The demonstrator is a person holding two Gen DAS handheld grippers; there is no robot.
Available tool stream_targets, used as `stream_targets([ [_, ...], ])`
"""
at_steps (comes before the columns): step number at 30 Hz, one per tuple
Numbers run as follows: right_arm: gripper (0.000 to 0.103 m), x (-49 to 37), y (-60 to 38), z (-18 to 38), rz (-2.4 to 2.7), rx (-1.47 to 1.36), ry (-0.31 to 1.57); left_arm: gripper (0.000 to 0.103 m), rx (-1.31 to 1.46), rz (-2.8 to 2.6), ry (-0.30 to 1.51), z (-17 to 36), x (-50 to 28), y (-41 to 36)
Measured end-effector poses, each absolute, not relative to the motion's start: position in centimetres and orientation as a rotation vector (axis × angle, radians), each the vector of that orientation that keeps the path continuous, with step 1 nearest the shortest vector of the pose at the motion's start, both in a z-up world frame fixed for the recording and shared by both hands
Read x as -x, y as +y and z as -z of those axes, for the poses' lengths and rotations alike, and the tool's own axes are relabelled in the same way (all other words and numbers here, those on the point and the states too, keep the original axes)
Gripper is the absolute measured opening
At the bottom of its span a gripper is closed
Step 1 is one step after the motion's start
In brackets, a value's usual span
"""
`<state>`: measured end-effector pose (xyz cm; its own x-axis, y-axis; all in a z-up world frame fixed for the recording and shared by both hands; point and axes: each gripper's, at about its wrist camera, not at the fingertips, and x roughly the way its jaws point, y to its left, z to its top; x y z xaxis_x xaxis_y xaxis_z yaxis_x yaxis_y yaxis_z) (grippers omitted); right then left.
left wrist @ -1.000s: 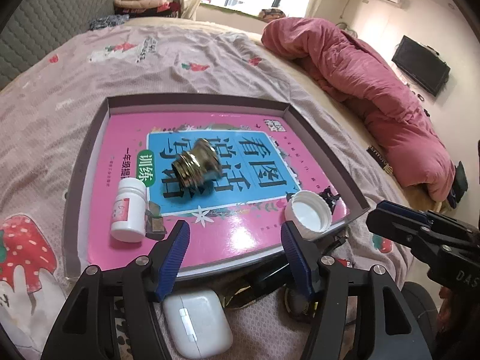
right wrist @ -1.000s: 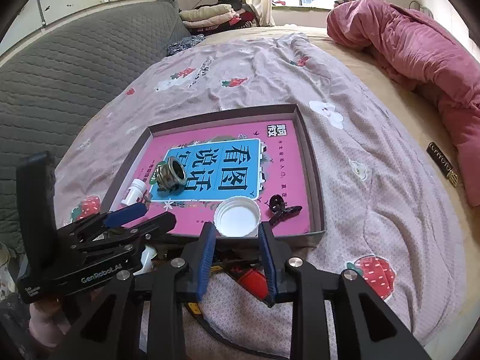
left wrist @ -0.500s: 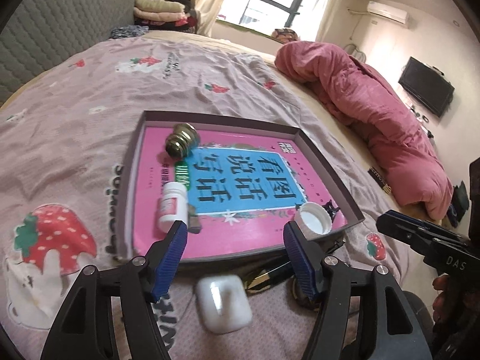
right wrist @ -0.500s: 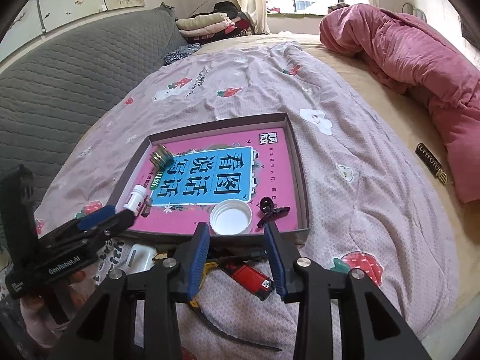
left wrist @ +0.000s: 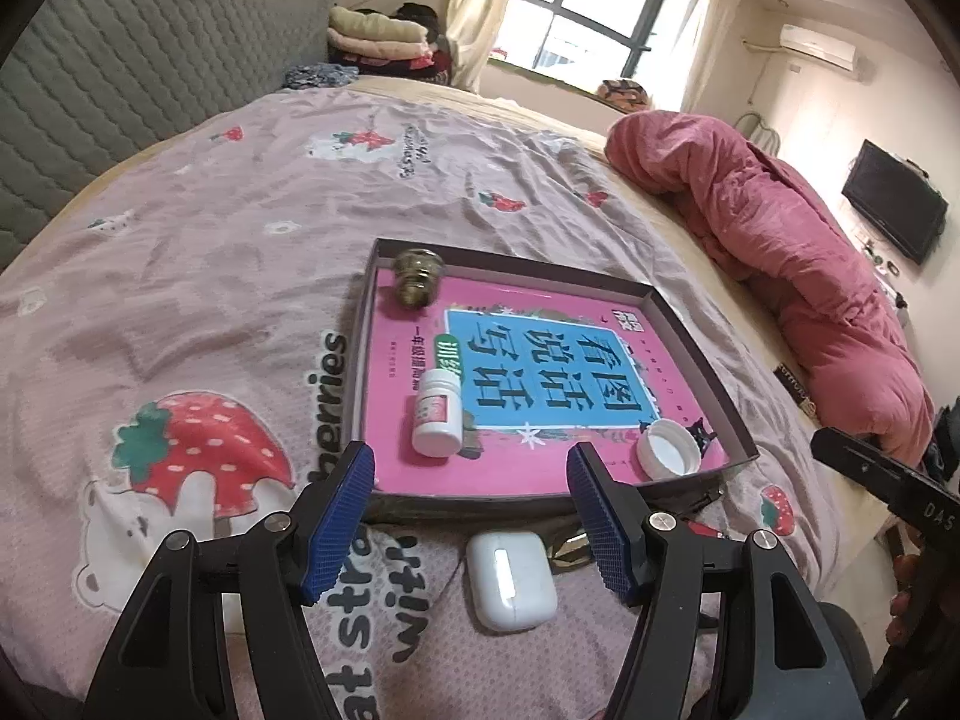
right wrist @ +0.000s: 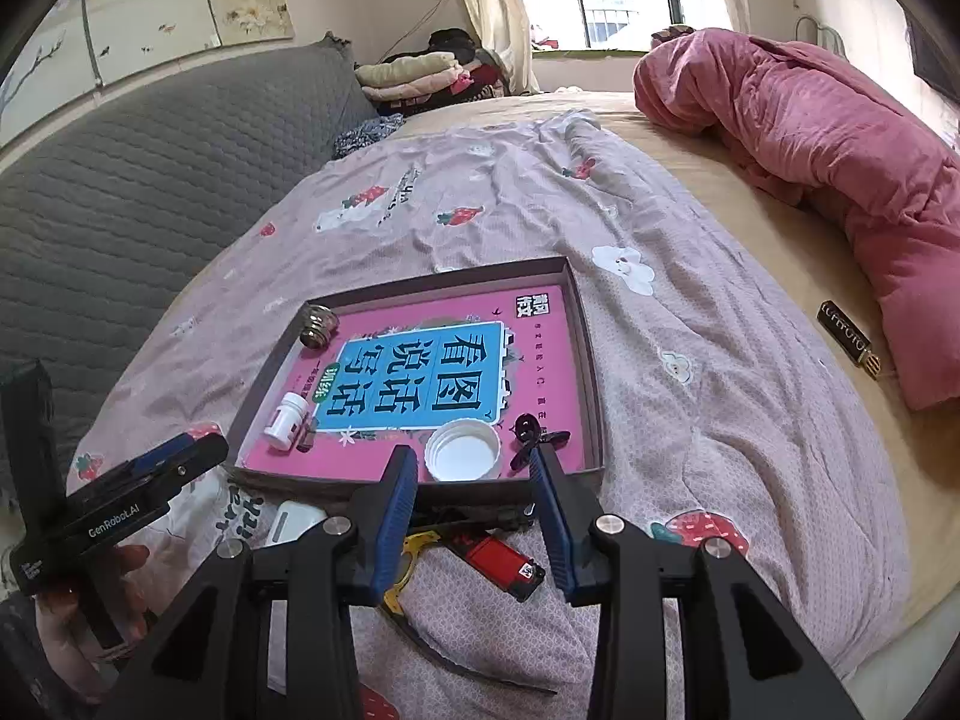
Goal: Organize rigid objects
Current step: 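Withdraw both tools from the tray toward the items beside it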
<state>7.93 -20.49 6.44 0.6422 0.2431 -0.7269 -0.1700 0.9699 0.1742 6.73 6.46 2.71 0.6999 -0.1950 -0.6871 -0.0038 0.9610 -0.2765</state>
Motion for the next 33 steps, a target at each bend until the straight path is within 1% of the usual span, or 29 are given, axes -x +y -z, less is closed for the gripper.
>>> stream_targets([
  [13, 0.039, -7.0, -21.2, -6.5, -0.245, -0.102, 0.828, 0.068, 0.191, 0.112, 0.826, -2.6, -5.2, 4.6],
  [33, 0.039, -5.3, -19.4, -3.8, -0.294, 0.031, 0.886, 0.068, 0.125, 0.123, 0.931, -0.6, -4.3, 2.8],
])
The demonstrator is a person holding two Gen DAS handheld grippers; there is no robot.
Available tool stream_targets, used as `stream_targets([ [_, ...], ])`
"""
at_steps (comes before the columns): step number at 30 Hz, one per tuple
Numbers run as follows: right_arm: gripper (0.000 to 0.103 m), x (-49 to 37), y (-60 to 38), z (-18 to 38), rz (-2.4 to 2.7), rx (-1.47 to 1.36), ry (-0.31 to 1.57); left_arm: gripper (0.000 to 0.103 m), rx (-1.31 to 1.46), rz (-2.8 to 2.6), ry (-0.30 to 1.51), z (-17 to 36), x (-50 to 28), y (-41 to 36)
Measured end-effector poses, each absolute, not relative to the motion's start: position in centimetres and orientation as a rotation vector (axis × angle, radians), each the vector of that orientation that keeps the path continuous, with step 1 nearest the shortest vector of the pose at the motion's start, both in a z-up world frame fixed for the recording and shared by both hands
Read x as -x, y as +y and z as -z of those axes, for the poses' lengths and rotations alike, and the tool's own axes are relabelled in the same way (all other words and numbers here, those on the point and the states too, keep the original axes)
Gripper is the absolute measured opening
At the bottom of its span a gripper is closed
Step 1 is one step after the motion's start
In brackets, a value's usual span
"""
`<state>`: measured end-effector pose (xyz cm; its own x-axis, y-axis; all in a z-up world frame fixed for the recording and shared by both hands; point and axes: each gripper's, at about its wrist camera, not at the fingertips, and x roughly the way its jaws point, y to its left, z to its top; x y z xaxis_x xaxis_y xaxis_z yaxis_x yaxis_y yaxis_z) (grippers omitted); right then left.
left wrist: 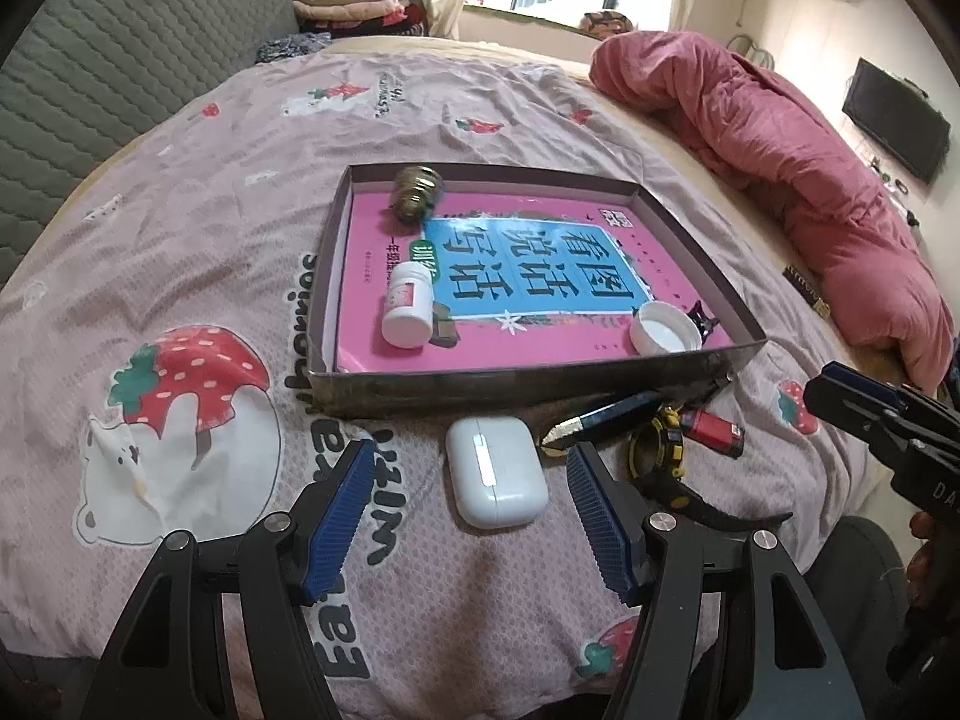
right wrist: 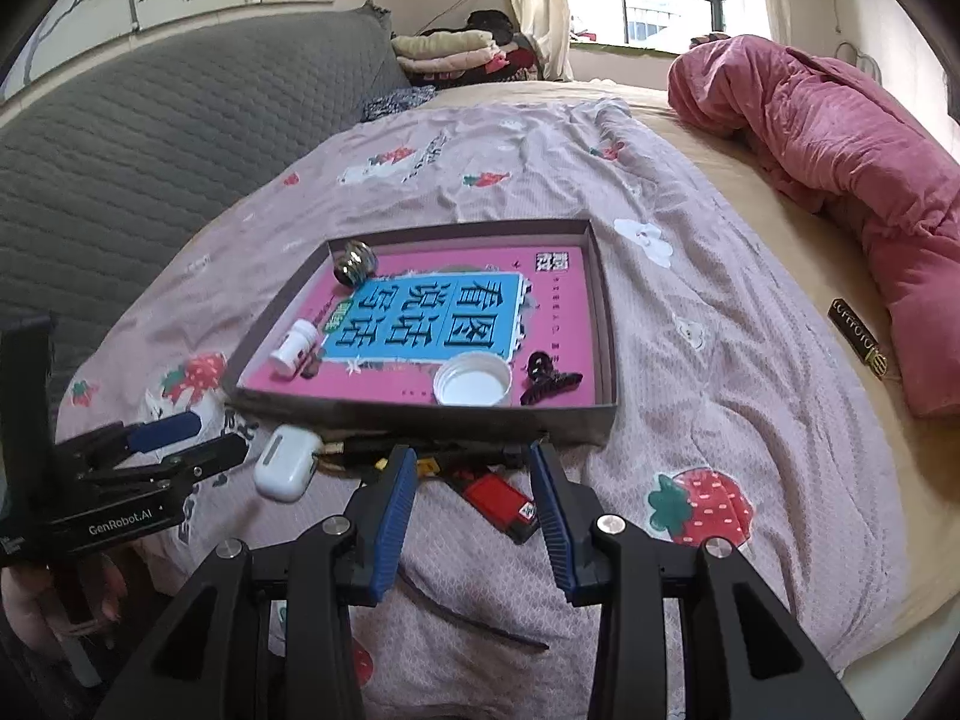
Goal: Organize rigid objects
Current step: 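Withdraw both tools from the tray toward the items beside it, then move the right tool to the red lighter while the left tool approaches the white earbuds case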
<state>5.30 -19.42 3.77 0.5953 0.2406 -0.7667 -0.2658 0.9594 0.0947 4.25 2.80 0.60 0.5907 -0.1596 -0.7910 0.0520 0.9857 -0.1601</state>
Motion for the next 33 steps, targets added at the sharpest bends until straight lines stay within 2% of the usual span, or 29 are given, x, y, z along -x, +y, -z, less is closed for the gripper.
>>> stream_targets([
  [33, 0.039, -5.9, -19.9, 0.2, -0.292, 0.089, 0.972, 0.068, 0.091, 0.135, 1.029, 2.3, -4.7, 1.4],
])
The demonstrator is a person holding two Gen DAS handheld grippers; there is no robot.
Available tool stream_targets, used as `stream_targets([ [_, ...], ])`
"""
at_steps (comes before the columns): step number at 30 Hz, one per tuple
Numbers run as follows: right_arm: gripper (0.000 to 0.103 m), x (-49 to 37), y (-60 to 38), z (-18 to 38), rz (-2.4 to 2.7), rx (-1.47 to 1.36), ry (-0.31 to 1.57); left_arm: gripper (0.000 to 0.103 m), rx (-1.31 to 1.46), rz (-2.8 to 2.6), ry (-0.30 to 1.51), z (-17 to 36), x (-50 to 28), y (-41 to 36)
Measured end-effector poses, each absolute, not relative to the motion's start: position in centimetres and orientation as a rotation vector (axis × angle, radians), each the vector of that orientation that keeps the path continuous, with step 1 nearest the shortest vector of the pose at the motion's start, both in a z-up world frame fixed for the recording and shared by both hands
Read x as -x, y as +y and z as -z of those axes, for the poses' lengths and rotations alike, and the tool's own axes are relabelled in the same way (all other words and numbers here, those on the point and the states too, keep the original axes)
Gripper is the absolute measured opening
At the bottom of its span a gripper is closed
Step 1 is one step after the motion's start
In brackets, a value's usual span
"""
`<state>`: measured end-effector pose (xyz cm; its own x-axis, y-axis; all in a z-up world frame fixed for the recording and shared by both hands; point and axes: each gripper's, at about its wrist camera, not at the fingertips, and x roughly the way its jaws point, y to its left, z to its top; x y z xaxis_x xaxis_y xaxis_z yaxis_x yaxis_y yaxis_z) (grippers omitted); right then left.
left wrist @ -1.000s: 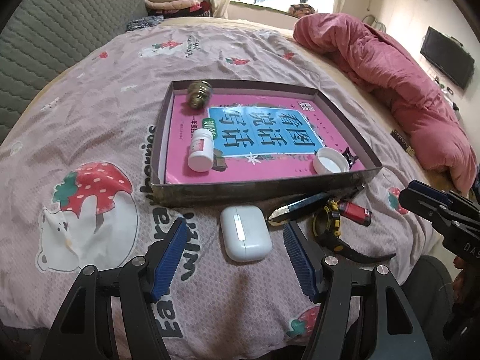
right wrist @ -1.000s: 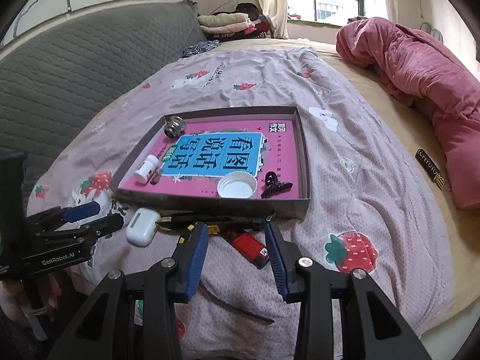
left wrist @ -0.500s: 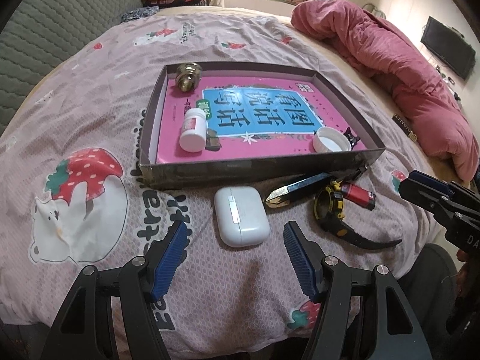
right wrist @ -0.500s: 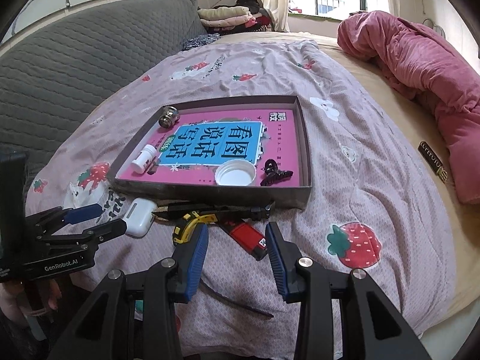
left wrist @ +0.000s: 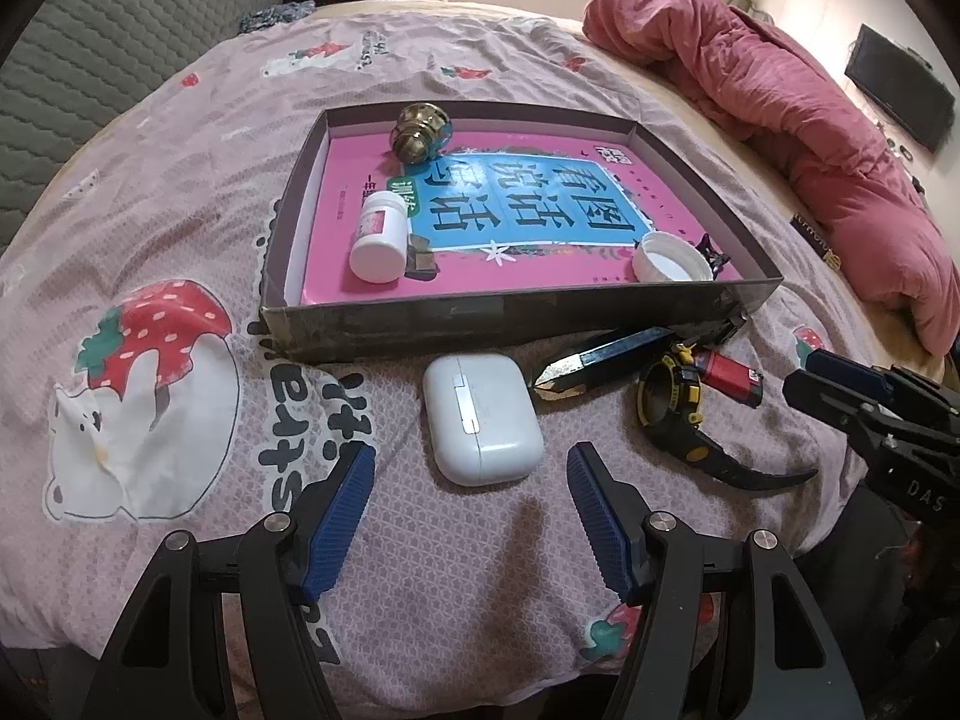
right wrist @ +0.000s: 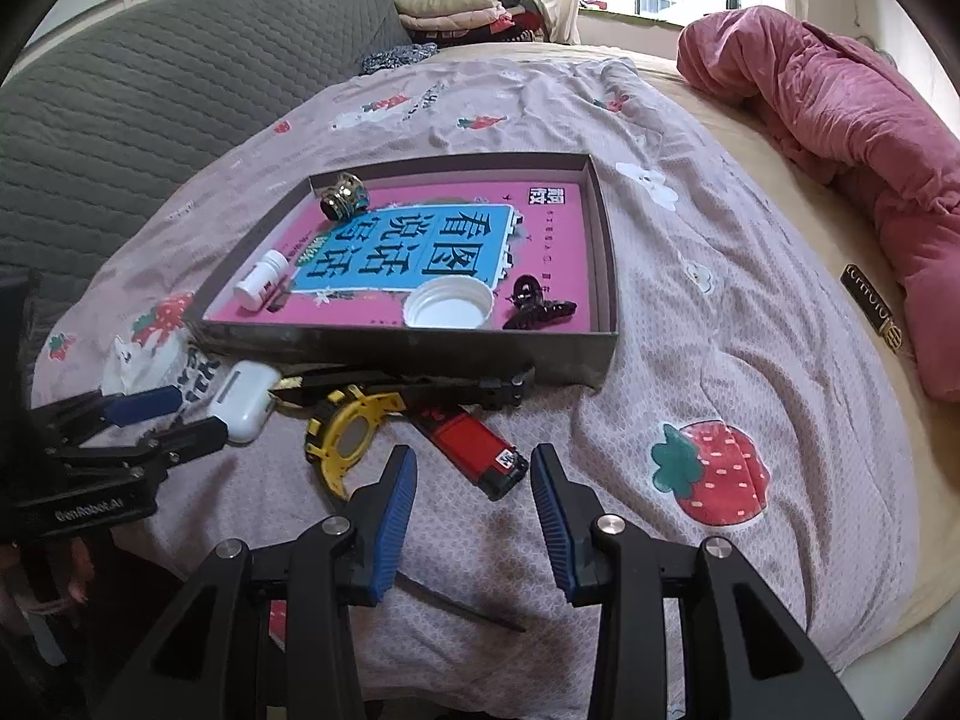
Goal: Organize rigid objects
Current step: 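Move the right tool to the red lighter while the left tool approaches the white earbuds case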
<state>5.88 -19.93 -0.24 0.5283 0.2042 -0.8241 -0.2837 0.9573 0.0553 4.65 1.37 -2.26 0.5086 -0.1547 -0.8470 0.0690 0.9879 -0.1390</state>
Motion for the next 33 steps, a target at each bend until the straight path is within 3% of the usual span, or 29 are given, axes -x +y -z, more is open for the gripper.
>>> stream_targets([
  [33, 0.043, -9.9, -18.7, 5.0, -0.39, 0.193, 1.02, 0.068, 0.123, 0.156, 1.055, 4.4, -6.7, 0.9],
])
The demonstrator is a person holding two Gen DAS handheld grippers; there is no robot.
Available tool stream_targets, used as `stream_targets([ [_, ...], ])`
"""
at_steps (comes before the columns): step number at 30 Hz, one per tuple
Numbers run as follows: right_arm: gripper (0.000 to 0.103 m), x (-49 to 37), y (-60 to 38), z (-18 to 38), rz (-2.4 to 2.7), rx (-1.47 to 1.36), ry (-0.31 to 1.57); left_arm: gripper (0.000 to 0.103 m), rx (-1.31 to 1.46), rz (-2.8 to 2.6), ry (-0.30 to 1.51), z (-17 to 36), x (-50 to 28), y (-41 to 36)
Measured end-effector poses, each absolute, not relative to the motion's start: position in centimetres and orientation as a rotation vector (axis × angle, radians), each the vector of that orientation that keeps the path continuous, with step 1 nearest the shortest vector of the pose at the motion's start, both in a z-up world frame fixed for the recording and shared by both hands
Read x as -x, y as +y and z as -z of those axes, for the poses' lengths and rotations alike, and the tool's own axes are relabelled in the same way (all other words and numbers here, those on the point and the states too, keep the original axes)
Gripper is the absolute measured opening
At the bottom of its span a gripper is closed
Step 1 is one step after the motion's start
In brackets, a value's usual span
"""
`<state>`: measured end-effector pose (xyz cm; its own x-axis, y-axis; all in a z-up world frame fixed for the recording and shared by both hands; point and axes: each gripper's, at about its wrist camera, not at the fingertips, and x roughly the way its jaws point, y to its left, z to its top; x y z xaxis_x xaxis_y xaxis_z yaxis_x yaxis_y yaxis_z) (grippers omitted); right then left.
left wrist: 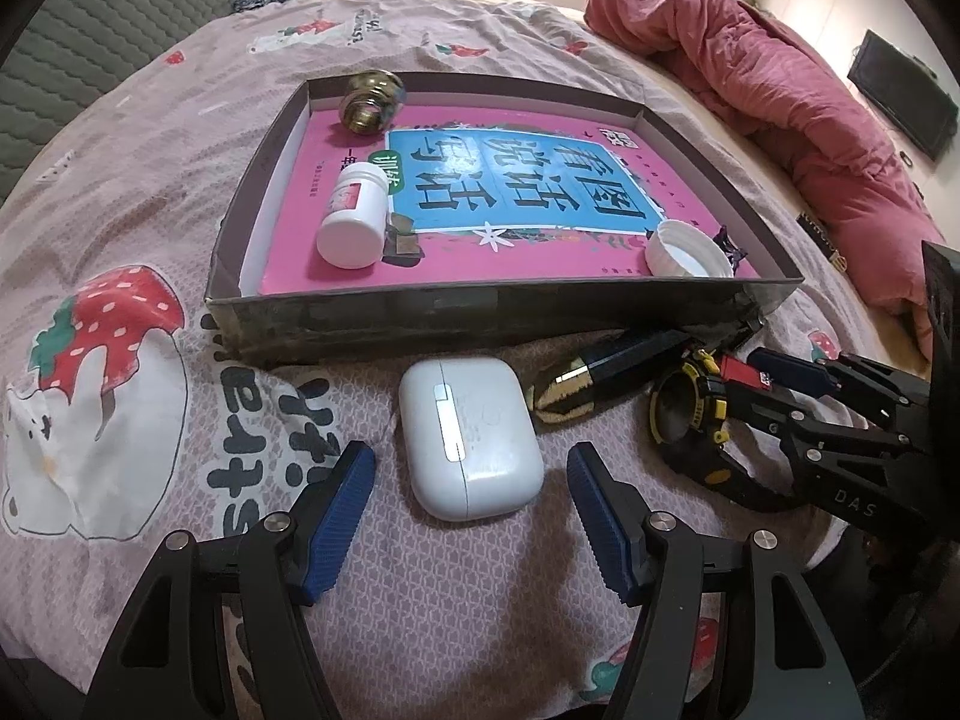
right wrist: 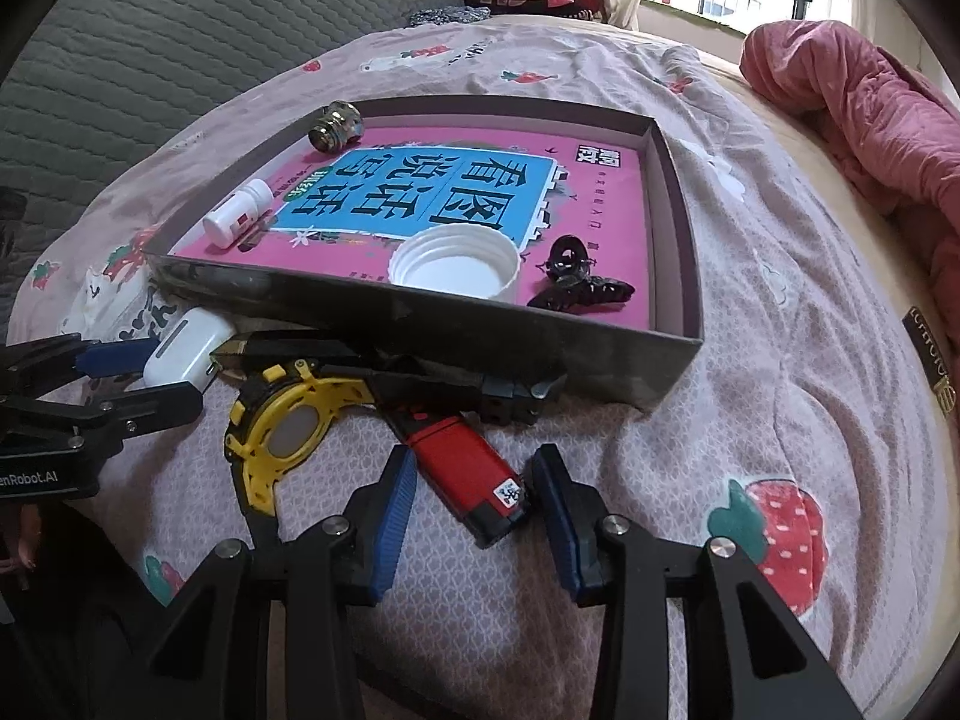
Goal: Organize rigid objects
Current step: 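Move the right tool to the red lighter while the left tool approaches the white earbuds case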
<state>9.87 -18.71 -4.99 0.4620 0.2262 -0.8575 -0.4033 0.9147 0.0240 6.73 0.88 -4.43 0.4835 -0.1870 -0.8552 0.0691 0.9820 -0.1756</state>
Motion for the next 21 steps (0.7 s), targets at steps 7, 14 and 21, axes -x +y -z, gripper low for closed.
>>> stream_targets([
  [7, 0.044, -10.1, -18.6, 5.0, -0.411, 0.193, 1.02, 0.071, 0.118, 0.161, 1.052, 4.8, -7.4, 0.7],
  [14, 0.044, -9.3, -18.5, 4.8, -0.463, 0.191, 1.041, 0.071, 0.117, 0.168, 1.05, 4.8, -7.7, 0.8],
  [21, 0.043, -8.0, -17.8, 4.6, -0.512, 0.182, 1.053, 0.071, 0.115, 0.169, 1.049, 4.7, -7.8, 0.8],
])
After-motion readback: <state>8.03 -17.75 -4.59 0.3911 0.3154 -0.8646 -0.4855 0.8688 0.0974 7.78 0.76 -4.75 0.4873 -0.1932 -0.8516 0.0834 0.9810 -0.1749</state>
